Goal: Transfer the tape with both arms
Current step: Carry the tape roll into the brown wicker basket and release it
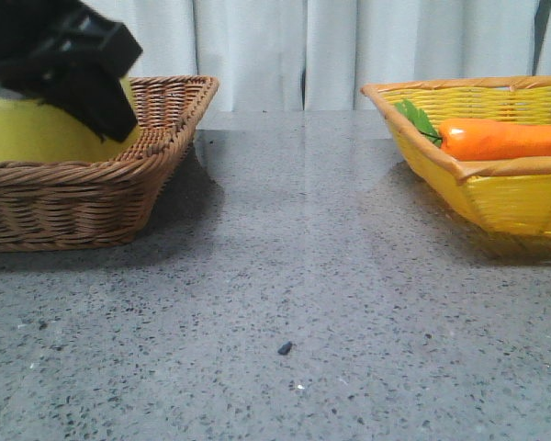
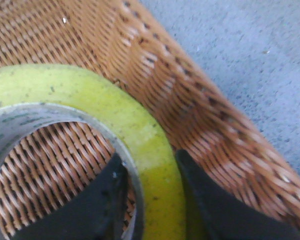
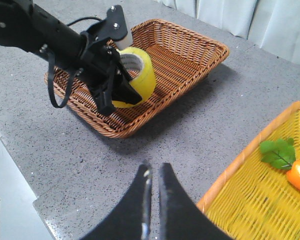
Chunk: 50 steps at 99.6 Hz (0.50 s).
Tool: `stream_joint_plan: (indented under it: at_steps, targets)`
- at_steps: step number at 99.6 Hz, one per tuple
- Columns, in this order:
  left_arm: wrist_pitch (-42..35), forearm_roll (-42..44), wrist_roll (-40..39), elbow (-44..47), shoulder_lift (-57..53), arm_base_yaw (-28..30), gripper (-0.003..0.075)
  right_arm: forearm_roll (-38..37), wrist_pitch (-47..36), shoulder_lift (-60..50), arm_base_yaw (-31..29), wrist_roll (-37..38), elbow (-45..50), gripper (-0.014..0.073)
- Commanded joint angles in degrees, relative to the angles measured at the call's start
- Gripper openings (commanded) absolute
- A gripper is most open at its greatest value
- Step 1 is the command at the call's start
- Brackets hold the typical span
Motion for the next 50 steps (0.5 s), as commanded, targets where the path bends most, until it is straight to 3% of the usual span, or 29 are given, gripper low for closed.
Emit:
stream_joint_plan:
  at_steps: [1, 23, 50]
  targets:
    - [-3.66, -1.09, -0.17, -1.72, -0.57, 0.09, -0.0008, -0.57, -3.92, -0.19, -0.06, 0.09, -1.28, -0.0074]
    - [-4.06, -2.77, -0.17, -1.72, 0.67, 0.09, 0.0273, -0.57, -3.80, -0.19, -0.06, 0.09, -1.28, -0.0074]
    - [-4.27, -2.77, -0.17, -1.72, -4.21, 0.09, 0.0281, -0.97, -6.85, -3.03, -0.06, 0.09, 3.16, -0.0074]
